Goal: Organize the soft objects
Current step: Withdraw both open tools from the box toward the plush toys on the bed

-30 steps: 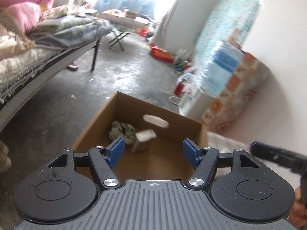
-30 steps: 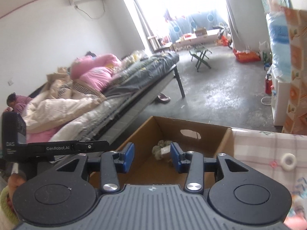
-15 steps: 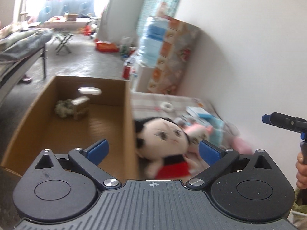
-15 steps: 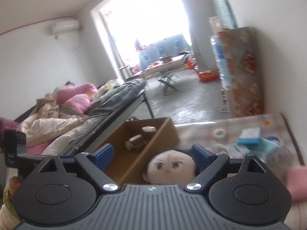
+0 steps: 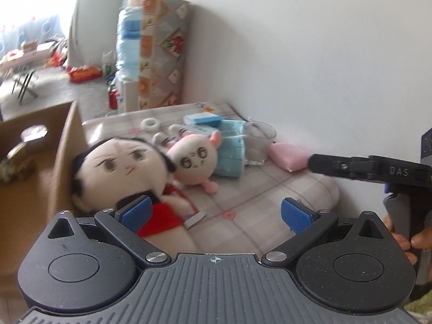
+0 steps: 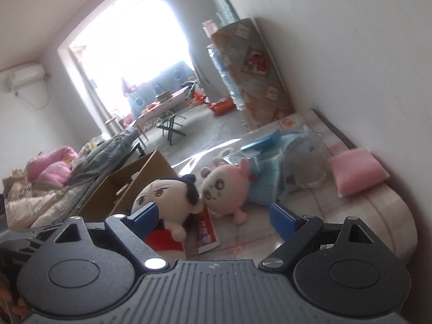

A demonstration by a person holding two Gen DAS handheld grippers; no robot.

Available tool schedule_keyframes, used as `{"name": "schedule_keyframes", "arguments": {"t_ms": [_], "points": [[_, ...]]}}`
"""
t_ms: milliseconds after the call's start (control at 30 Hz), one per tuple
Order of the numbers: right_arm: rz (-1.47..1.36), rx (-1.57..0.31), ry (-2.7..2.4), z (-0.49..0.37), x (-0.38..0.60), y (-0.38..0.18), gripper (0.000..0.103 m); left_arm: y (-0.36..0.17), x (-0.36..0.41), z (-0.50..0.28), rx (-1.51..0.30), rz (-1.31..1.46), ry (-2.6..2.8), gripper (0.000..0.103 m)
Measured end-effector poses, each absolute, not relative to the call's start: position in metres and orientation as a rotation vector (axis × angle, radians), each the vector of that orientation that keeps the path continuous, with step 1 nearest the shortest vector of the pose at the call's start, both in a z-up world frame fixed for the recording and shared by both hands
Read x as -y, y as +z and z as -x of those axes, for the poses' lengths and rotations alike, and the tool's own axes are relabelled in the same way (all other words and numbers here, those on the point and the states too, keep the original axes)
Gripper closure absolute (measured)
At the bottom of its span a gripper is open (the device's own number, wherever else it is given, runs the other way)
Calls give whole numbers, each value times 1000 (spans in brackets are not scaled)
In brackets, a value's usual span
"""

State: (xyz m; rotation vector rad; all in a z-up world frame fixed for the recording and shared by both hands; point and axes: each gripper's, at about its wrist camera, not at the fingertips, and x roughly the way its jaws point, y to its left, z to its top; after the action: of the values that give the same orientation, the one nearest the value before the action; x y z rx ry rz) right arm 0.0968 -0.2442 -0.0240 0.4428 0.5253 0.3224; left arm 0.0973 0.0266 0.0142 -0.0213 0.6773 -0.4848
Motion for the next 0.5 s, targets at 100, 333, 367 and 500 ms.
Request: {"name": "schedule_keyframes", "arguments": {"t_ms": [100, 333, 367, 500], "points": [[-504, -530, 308, -107, 253, -38, 12, 8, -3, -106, -655, -41, -488, 1], [-576, -530, 262, -124, 274, -58, 13, -4, 35, -144, -630, -225, -424, 2], [-563, -522, 237, -123, 276, -59, 13, -5, 38, -149, -633, -229, -426, 2], [-444, -492, 111, -126, 286, -62, 13, -9, 50, -165, -638, -248, -433, 3]]}}
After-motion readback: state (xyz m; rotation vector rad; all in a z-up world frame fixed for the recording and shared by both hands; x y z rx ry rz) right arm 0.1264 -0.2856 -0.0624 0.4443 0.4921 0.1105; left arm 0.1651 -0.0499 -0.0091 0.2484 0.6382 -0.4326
